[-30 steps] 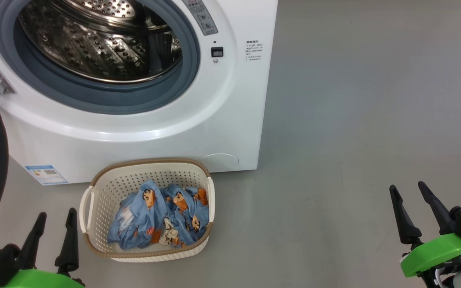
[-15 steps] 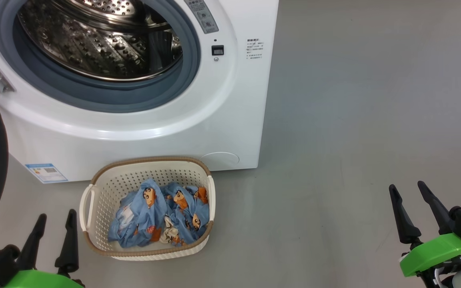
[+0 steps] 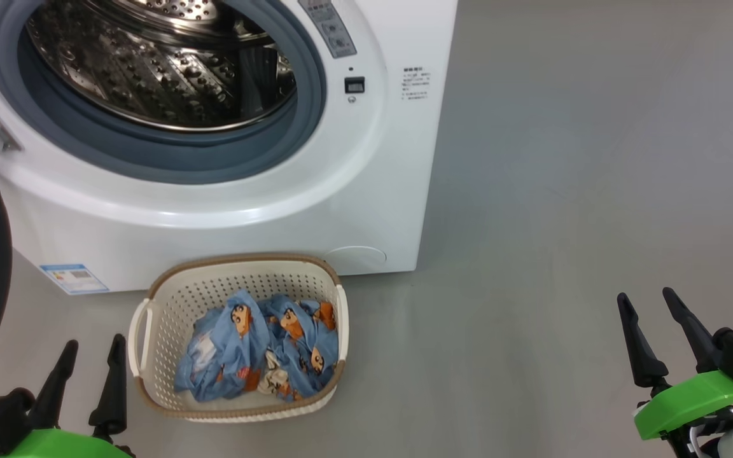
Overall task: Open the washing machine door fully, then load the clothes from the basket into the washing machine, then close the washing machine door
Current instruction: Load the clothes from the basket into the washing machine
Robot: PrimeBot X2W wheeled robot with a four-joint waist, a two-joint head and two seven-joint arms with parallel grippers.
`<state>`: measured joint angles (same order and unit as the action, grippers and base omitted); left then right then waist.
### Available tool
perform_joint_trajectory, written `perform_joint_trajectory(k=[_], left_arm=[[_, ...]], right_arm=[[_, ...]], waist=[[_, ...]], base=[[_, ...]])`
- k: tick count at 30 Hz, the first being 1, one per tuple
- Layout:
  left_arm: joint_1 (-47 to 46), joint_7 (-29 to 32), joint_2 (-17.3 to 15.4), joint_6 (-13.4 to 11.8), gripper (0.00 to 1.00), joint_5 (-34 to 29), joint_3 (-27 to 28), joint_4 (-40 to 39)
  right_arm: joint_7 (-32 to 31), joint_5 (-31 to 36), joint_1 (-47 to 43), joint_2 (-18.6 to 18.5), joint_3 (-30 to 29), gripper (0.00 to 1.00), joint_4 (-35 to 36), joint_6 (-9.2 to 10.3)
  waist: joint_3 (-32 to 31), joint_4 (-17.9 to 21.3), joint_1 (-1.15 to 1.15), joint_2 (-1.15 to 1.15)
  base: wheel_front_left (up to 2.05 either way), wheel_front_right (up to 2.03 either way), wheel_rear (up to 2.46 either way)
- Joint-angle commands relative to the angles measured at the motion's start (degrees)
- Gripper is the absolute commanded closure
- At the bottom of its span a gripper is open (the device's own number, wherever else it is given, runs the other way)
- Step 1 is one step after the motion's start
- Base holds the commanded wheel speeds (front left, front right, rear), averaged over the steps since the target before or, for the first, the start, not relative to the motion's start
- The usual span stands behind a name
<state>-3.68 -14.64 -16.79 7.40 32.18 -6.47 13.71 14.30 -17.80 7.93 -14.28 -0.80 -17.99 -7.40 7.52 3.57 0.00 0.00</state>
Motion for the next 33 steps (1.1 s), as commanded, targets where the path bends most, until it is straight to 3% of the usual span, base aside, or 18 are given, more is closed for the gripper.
perform_joint_trajectory(k=[1, 12, 33], left_arm=[[-2.6, -0.36, -1.81, 0.09, 0.0, 0.32, 2.05, -1.11], [-3.17, -0.36, -1.75, 0.09, 0.0, 0.42, 1.59, -1.26], [-3.31, -0.36, -0.99, 0.09, 0.0, 1.34, -0.81, 1.24]], right_arm=[[0.7, -0.06, 0.35, -0.52, 1.18, 0.0, 1.41, -0.09], [0.7, -0.13, 0.54, -0.26, 1.47, 0.0, 1.44, -0.09], [0.7, 0.53, 1.63, 0.7, 2.06, 0.0, 2.33, -0.09]], waist=[[0.07, 0.01, 0.0, 0.0], [0.27, 0.02, 0.0, 0.0], [2.99, -0.3, 0.0, 0.0]], base=[[1.06, -1.5, 0.44], [0.9, -1.07, 0.17], [0.02, -0.02, 0.0]])
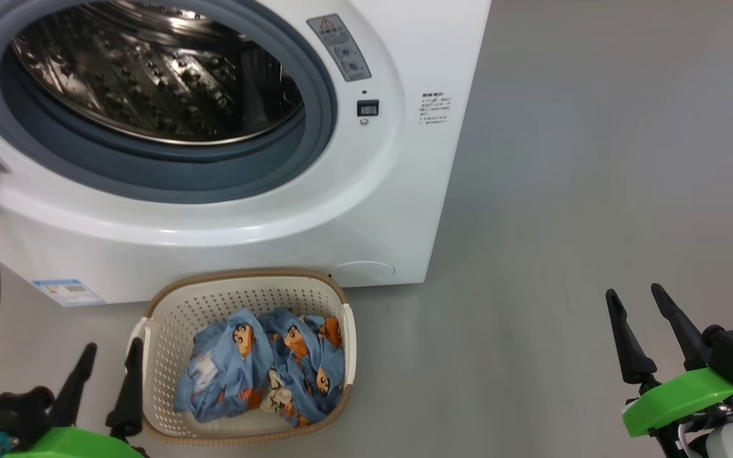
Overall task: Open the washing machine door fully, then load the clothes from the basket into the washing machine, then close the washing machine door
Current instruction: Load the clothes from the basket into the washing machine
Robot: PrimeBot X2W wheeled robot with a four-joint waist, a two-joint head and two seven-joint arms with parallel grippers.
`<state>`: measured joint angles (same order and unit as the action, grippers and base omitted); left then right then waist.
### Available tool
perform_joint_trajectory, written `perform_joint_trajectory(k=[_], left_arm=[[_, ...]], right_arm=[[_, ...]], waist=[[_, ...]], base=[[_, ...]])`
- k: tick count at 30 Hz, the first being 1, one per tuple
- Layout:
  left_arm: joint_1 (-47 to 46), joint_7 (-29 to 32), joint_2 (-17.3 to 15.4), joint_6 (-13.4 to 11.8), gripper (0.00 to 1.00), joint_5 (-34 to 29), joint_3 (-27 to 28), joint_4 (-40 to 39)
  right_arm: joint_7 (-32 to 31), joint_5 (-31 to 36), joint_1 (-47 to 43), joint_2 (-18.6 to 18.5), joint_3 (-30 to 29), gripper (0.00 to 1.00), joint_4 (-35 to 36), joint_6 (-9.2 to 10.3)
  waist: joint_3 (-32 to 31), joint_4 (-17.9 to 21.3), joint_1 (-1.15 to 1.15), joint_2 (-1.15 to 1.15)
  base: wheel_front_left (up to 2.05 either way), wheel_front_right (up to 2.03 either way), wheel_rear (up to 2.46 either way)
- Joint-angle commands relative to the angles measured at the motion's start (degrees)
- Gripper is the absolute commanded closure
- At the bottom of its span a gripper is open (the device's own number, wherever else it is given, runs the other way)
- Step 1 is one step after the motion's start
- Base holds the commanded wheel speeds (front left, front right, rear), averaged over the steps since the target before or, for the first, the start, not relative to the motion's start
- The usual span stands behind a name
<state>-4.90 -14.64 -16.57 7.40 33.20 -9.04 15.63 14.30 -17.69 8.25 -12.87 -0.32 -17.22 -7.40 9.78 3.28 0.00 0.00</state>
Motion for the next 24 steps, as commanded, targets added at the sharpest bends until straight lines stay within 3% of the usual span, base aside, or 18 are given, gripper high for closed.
perform_joint_trajectory(k=[1, 10, 24], left_arm=[[-2.27, -0.36, -1.21, 0.09, 0.0, 0.49, 1.23, -0.16], [-6.3, -0.36, -1.88, 0.09, 0.0, 2.59, -4.87, 5.93], [-20.74, -0.36, -5.22, 0.09, 0.0, 8.74, -15.88, 18.18]], right_arm=[[0.7, 0.5, 1.51, -0.54, 1.67, 0.0, 1.69, -0.09], [0.7, 1.5, 4.24, 1.11, 2.11, 0.0, 2.54, -0.09], [0.7, 4.09, 11.38, 5.23, 2.3, 0.0, 3.98, -0.09]], waist=[[1.22, -0.01, 0.0, 0.0], [7.57, 0.38, 0.0, 0.0], [22.47, 1.92, 0.0, 0.0]], base=[[0.0, 0.0, 0.0], [0.0, 0.0, 0.0], [0.0, 0.0, 0.0]])
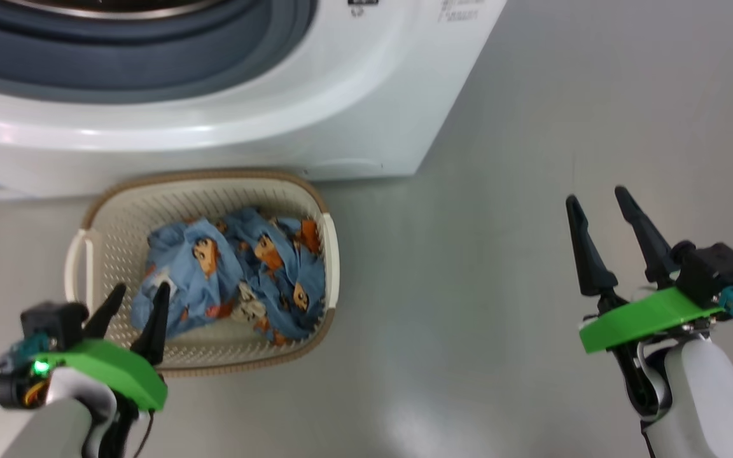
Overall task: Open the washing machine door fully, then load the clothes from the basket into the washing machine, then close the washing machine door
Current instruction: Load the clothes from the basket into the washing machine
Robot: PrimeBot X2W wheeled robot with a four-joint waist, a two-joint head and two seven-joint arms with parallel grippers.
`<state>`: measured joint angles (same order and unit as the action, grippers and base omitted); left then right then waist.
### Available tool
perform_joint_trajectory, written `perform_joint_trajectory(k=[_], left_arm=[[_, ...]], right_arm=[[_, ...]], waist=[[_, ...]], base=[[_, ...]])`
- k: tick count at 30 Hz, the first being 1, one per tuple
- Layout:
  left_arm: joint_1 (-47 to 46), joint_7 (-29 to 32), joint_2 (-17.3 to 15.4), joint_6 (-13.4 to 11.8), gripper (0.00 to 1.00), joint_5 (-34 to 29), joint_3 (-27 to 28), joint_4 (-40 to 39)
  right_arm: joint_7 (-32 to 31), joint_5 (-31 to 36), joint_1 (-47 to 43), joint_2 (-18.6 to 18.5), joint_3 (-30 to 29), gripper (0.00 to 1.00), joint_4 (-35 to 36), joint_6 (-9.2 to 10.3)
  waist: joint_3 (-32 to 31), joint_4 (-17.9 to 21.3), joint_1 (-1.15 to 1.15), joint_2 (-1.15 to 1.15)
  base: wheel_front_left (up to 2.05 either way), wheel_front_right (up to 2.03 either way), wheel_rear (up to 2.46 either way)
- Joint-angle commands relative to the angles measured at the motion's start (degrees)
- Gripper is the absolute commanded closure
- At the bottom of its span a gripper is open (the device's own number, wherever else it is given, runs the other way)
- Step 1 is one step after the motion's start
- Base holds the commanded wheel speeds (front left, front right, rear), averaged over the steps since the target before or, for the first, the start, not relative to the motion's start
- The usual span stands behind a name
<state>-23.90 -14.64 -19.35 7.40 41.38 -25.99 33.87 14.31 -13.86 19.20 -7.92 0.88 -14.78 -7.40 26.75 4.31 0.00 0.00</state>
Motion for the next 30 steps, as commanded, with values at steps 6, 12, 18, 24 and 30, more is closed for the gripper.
perform_joint_trajectory(k=[6, 12, 18, 24, 30], left_arm=[[-8.53, -0.36, -3.9, 0.09, 0.0, 3.05, -3.67, 4.29], [-13.67, -0.36, -5.11, 0.09, 0.0, 5.03, -8.08, 7.67], [-17.63, -0.36, -6.16, 0.09, 0.0, 7.55, -12.39, 10.44], [-21.21, -0.36, -7.47, 0.09, 0.0, 10.26, -17.15, 12.17], [-24.41, -0.36, -8.7, 0.09, 0.0, 13.05, -22.11, 14.17]], right_arm=[[0.69, 1.11, 3.37, 1.39, 1.09, 0.0, 2.2, -0.09], [0.69, 1.76, 5.9, 2.0, 1.53, 0.0, 2.46, -0.09], [0.69, 2.2, 7.7, 2.5, 2.25, 0.0, 2.74, -0.09], [0.69, 2.43, 8.96, 2.84, 2.72, 0.0, 3.06, -0.09], [0.69, 2.57, 10.06, 3.24, 3.1, 0.0, 3.47, -0.09]], waist=[[10.68, 1.19, 0.0, 0.0], [14.27, 1.48, 0.0, 0.0], [17.05, 2.04, 0.0, 0.0], [19.68, 2.63, 0.0, 0.0], [21.82, 3.4, 0.0, 0.0]], base=[[0.0, 0.0, 0.0], [0.0, 0.0, 0.0], [0.0, 0.0, 0.0], [0.0, 0.0, 0.0], [0.0, 0.0, 0.0]])
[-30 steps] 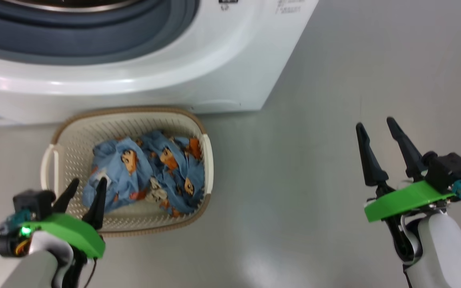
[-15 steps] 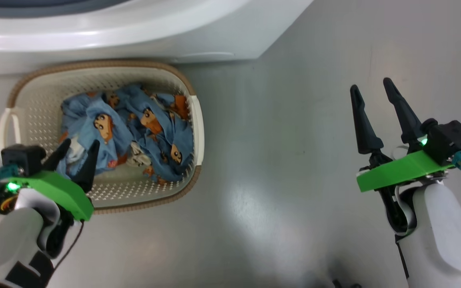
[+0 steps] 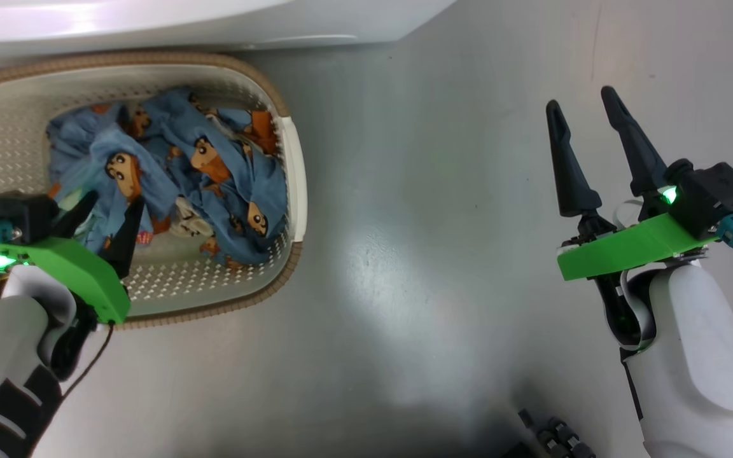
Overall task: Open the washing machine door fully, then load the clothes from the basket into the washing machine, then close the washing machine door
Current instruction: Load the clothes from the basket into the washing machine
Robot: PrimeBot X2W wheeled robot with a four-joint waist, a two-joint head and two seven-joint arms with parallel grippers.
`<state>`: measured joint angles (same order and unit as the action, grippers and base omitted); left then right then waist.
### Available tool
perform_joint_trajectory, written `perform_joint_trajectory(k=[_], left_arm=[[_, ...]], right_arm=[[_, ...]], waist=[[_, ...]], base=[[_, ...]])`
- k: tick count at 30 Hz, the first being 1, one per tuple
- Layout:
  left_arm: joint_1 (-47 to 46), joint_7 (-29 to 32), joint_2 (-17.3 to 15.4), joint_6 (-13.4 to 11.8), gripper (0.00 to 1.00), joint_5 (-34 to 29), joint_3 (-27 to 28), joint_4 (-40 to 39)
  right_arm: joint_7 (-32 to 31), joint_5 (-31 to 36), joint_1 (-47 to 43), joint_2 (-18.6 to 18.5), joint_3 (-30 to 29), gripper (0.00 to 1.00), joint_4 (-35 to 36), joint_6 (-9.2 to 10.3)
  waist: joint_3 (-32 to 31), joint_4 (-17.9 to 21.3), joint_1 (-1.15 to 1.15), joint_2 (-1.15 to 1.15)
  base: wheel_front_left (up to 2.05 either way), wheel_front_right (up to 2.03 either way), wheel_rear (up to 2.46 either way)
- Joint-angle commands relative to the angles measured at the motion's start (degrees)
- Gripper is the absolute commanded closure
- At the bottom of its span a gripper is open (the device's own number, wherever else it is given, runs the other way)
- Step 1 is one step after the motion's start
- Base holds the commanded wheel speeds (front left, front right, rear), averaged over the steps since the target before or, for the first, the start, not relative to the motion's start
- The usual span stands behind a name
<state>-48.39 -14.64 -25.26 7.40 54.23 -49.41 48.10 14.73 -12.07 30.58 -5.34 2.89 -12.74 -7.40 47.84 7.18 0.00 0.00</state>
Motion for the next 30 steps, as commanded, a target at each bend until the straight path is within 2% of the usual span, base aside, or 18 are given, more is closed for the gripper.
perform_joint_trajectory(k=[1, 16, 18, 19, 20, 25, 30], left_arm=[[-0.4, -0.36, -2.95, 0.09, 0.0, 0.72, 0.56, 0.22], [-6.94, -0.36, -4.34, 0.09, 0.01, 7.42, -10.24, 6.99], [-7.4, -0.36, -4.5, 0.09, 0.6, 8.39, -11.53, 7.76], [-7.61, -0.36, -4.61, 0.09, 0.83, 8.87, -12.03, 8.12], [-7.77, -0.36, -4.65, 0.09, 1.0, 9.35, -12.54, 8.4], [-8.47, -0.36, -4.7, 0.09, 1.0, 11.62, -14.41, 8.72], [-8.15, -0.36, -4.14, 0.09, 1.0, 13.19, -13.7, 8.26]], right_arm=[[0.27, 0.79, -1.14, 0.76, 1.25, 0.0, 1.47, -0.09], [0.27, 0.87, 0.52, 1.64, 3.35, 0.0, 2.11, -0.09], [0.27, 0.84, 0.5, 1.71, 3.47, 0.0, 2.12, -0.09], [0.27, 0.85, 0.48, 1.74, 3.52, 0.0, 2.12, -0.09], [0.27, 0.86, 0.45, 1.76, 3.55, 0.0, 2.11, -0.09], [0.27, 1.1, 0.32, 1.85, 3.36, 0.0, 1.83, -0.09], [0.27, 1.23, 0.2, 1.9, 3.12, 0.0, 1.58, -0.09]], waist=[[1.04, 0.7, 0.0, 0.0], [4.07, 2.86, 0.0, 0.0], [4.09, 3.13, 0.0, 0.0], [4.05, 3.23, 0.0, 0.0], [4.0, 3.3, 0.0, 0.0], [3.34, 3.11, 0.0, 0.0], [1.53, 2.23, 0.0, 0.0]], base=[[0.0, 0.0, 0.0], [0.0, 0.0, 0.0], [0.0, 0.0, 0.0], [0.0, 0.0, 0.0], [0.0, 0.0, 0.0], [0.0, 0.0, 0.0], [0.0, 0.0, 0.0]])
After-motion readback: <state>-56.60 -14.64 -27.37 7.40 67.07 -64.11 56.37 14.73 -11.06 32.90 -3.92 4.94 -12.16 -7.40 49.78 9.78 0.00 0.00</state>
